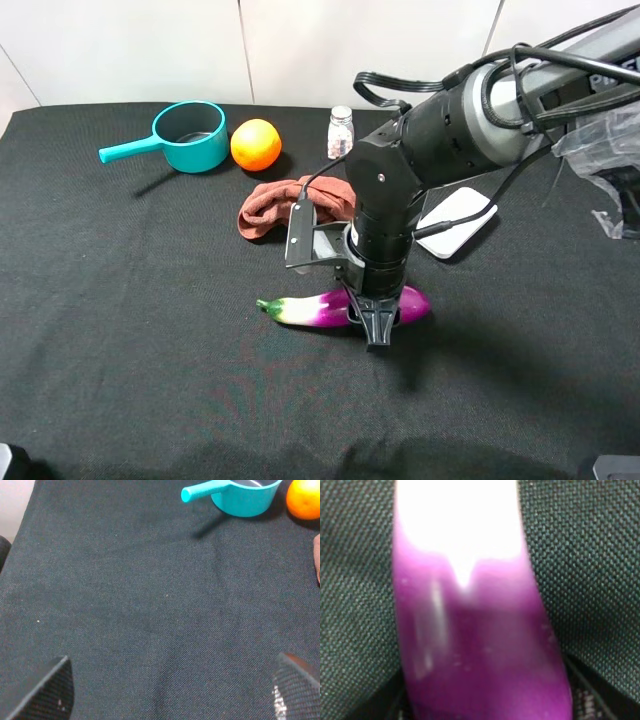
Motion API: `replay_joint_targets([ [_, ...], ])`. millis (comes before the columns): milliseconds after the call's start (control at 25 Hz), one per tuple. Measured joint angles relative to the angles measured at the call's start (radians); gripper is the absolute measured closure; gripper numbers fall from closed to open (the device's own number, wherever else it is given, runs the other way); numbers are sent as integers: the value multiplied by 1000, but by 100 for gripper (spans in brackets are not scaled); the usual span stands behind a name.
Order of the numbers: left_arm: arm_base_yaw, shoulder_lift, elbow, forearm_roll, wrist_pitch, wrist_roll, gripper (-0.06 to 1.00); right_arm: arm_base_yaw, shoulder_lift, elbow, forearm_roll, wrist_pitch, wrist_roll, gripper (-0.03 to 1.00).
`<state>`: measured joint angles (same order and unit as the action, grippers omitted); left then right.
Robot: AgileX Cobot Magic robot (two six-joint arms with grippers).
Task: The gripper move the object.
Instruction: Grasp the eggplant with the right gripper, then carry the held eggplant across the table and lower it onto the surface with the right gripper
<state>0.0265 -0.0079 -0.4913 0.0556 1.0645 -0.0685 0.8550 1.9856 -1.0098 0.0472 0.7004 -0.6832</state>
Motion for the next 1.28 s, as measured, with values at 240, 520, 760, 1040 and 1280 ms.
replay_joint_targets([
  [240, 0, 0, 0, 0, 0, 0, 11, 0, 0, 0, 20, -1, 0, 58],
  [520, 0, 0, 0, 0, 0, 0, 11, 0, -10, 0, 74, -1, 0, 58],
  [760, 0, 0, 0, 0, 0, 0, 11, 0, -96, 0, 88, -25, 108, 58],
  [1040, 0, 0, 0, 0, 0, 0, 11, 0, -176, 0, 71, -12, 356, 58],
  [1280, 0, 0, 0, 0, 0, 0, 11, 0, -225, 0, 33, 82, 626, 58],
])
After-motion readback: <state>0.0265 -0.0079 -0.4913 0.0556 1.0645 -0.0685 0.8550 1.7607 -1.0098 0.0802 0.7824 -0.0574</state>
